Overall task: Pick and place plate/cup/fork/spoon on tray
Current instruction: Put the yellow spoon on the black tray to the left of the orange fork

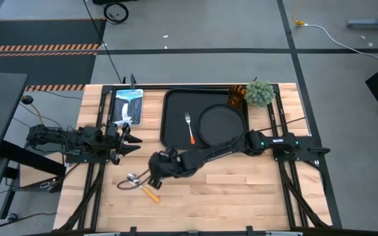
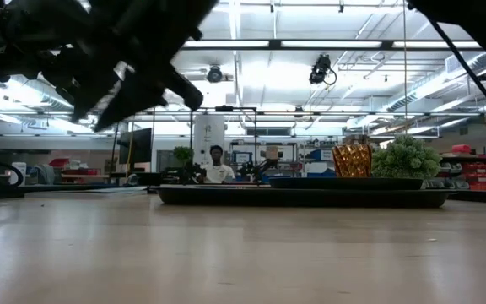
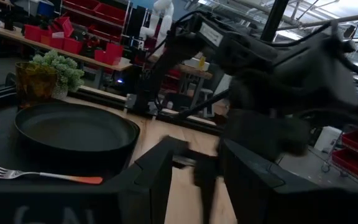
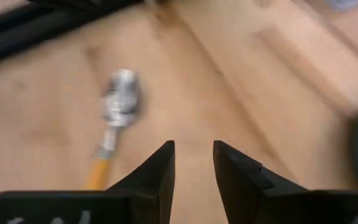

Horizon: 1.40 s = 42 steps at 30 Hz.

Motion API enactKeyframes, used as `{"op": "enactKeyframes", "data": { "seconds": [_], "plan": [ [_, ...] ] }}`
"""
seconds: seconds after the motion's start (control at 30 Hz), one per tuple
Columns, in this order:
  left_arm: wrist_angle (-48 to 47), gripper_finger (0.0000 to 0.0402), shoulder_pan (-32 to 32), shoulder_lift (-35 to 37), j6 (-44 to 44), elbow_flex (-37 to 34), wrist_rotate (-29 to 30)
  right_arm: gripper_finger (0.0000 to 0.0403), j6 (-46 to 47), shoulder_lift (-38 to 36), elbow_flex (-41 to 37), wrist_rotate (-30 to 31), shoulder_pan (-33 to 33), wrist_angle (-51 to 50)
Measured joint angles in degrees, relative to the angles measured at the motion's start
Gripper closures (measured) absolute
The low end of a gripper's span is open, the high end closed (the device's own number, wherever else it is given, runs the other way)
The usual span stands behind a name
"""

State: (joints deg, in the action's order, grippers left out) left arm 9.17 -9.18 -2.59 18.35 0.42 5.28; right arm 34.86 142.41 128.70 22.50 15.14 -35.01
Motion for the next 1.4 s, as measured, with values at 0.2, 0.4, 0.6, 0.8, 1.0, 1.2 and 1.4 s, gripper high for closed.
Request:
{"op": "enactKeyframes", "data": {
  "seconds": [0.2, 0.4, 0.6, 0.8, 1.0, 1.2, 1.4],
  "plan": [
    [0.0, 0.026, -0.01, 0.0, 0.0, -0.01, 0.0, 0.0283, -2.25, 0.0, 0.0, 2.66, 3.53, 8.64],
    [0.0, 0.026, -0.01, -0.01, 0.0, 0.0, 0.0, 0.0283, -6.08, 0.0, -5.01, 6.64, 6.12, 23.83],
    [0.0, 0.026, 0.0, -0.01, 0.0, 0.01, 0.01, 0.0283, -6.11, 0.0, -13.14, 7.44, 7.38, 32.99],
    [0.0, 0.026, -0.01, 0.0, 0.0, 0.0, 0.01, 0.0283, -6.39, 0.0, -18.34, 1.42, 7.32, 34.06],
    [0.0, 0.026, 0.01, 0.0, 0.0, 0.0, 0.01, 0.0283, -8.37, 0.02, -18.75, 0.17, 7.01, 32.3],
    [0.0, 0.026, -0.01, 0.0, 0.0, -0.01, 0.01, 0.0284, -12.83, 0.02, -18.38, 3.54, 6.76, 32.0],
    [0.0, 0.026, 0.01, 0.0, 0.0, 0.0, 0.01, 0.0284, -17.63, -0.04, -18.36, 9.46, 3.51, 28.84]
  ]
}}
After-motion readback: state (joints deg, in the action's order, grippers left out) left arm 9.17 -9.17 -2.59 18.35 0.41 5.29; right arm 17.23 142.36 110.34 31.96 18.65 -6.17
